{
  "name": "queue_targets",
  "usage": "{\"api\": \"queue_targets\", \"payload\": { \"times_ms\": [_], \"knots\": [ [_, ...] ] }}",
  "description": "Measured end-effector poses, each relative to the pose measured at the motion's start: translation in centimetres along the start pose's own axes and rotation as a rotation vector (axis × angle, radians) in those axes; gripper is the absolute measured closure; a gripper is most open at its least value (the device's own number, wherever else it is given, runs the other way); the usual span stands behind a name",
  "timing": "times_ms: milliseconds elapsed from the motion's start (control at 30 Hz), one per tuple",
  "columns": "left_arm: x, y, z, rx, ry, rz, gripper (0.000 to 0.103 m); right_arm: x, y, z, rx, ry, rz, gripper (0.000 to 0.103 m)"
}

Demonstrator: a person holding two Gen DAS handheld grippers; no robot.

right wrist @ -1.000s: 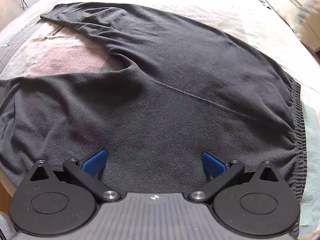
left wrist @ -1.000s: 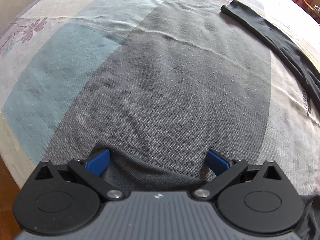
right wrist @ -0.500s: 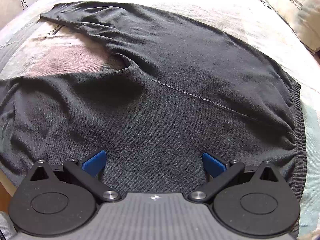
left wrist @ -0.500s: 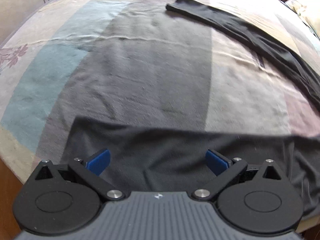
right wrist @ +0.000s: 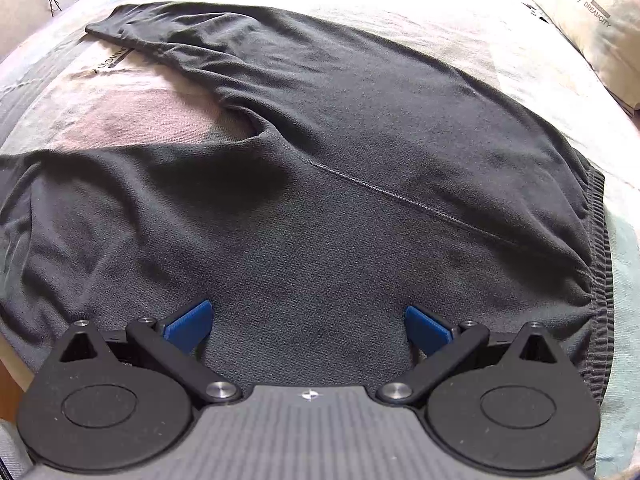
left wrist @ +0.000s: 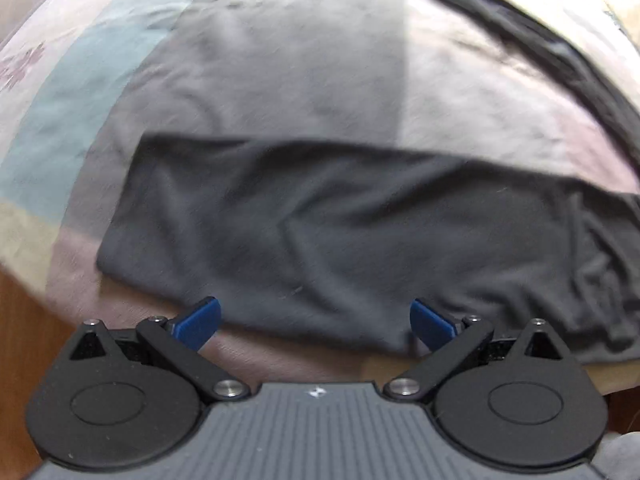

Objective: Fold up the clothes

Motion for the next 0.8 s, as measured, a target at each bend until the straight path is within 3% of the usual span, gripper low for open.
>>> {"api": "queue_targets", "payload": {
  "times_ms": [133,233,400,467,667,800],
  "knots": [
    [4.2,0.4,1.6,-0.019,0.040,0.135,0.002,0.0,0.1,-0.1,0.015,0.003,0.000,0.000],
    [5.3,1.5,2.4,-0.009,-0.029,0.254,0.000,0.1,0.0,-0.1,0.005,0.000,-0.003,0.000],
    [4.5,2.1,1.3,-0.087,-0.058,0.214,0.002,-0.1,-0.2,-0.3,-0.047,0.009,-0.041,0.000],
    [7.0,2.0,0.8,-0.061,-0.029,0.270,0.002,-0.8,-0.5,-0.9,-0.087,0.031,-0.061,0.000],
    [14.7,2.2,-0.2,0.028,0.059,0.446,0.002,-8.2,-0.2,-2.5,0.018,-0.057,-0.341,0.000],
    [16.8,3.1,1.2,0.059,-0.003,0.505,0.002,-11.3,0.9,-1.1,0.038,-0.073,-0.478,0.000]
  ]
}}
Point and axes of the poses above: each gripper's, at about its wrist camera, not at the fingertips, and z roughly the way its jaws point, x to its right, y to its underside, the point moved 10 cm from there along z, roughly the way its jaws point, and after that the axes turned 12 degrees about -x, right-handed, at the moved point
